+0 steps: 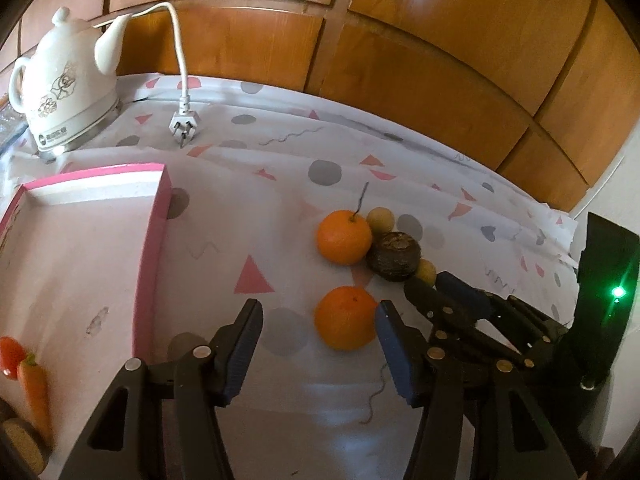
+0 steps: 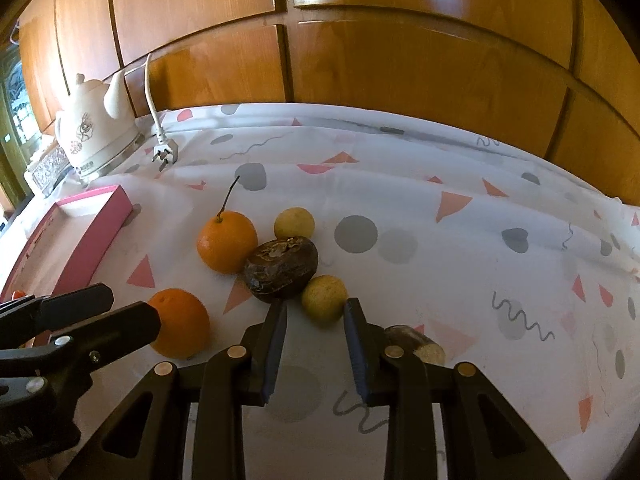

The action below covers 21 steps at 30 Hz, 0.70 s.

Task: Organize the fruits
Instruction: 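Move both grippers back toward the remaining oranges and potatoes, then grasp an orange with the left gripper while the right grasps a yellow potato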

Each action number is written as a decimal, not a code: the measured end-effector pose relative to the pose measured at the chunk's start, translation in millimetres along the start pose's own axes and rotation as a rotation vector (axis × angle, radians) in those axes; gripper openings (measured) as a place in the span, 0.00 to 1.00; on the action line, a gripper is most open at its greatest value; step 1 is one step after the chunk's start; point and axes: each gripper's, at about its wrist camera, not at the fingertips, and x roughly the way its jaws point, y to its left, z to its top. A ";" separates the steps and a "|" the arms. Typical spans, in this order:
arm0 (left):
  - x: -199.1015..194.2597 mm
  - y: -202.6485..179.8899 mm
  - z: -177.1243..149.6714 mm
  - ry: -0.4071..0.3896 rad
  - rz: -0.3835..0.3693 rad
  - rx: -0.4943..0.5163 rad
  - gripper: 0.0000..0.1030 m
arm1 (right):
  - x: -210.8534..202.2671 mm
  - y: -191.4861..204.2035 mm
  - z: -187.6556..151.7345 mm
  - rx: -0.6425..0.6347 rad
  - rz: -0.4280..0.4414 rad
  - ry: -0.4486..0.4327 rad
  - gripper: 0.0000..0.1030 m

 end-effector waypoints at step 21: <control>28.2 3.0 1.9 0.037 -0.097 -0.038 0.49 | 9.4 0.5 9.9 -0.113 -0.028 0.016 0.28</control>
